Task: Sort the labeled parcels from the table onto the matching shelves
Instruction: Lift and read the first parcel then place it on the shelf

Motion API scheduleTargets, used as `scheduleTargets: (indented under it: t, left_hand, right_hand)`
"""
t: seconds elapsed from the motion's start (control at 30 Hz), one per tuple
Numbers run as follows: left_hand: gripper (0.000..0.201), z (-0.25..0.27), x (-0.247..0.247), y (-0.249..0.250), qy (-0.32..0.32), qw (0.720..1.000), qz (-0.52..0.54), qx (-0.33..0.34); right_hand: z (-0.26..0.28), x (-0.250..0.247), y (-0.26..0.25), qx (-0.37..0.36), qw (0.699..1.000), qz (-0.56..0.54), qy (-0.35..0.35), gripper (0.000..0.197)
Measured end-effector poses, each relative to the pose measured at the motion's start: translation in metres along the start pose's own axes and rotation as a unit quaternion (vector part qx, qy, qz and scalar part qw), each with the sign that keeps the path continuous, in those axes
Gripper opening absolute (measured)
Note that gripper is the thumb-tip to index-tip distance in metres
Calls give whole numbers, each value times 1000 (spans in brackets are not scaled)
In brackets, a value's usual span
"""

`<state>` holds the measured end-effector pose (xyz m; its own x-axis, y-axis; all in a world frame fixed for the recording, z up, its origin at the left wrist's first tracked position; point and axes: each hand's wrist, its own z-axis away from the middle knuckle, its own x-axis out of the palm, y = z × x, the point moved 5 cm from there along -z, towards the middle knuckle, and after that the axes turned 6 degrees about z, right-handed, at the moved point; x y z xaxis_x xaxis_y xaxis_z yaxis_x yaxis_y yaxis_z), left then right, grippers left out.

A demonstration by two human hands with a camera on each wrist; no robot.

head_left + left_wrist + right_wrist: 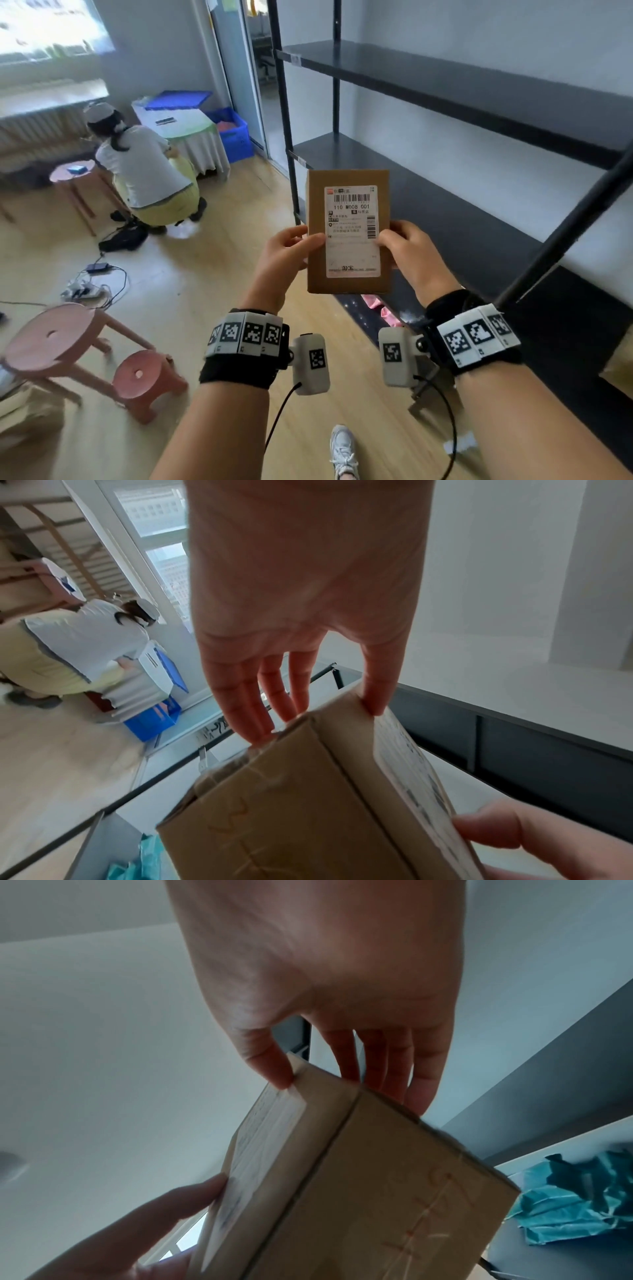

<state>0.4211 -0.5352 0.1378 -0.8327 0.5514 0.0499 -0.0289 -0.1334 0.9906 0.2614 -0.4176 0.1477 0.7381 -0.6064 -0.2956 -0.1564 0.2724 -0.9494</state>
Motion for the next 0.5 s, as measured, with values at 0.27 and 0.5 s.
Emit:
scheduleTargets:
  t: [0.27,0.5]
  left_hand:
    - [44,-116,-58,12,83,996,-14,-14]
    - [33,-180,-109,3,133,991,-2,-26]
  right_hand:
    - [-134,70,-30,-5,997,-3,-74,21]
    - [-216,137,-45,-3,991,29,-132,13]
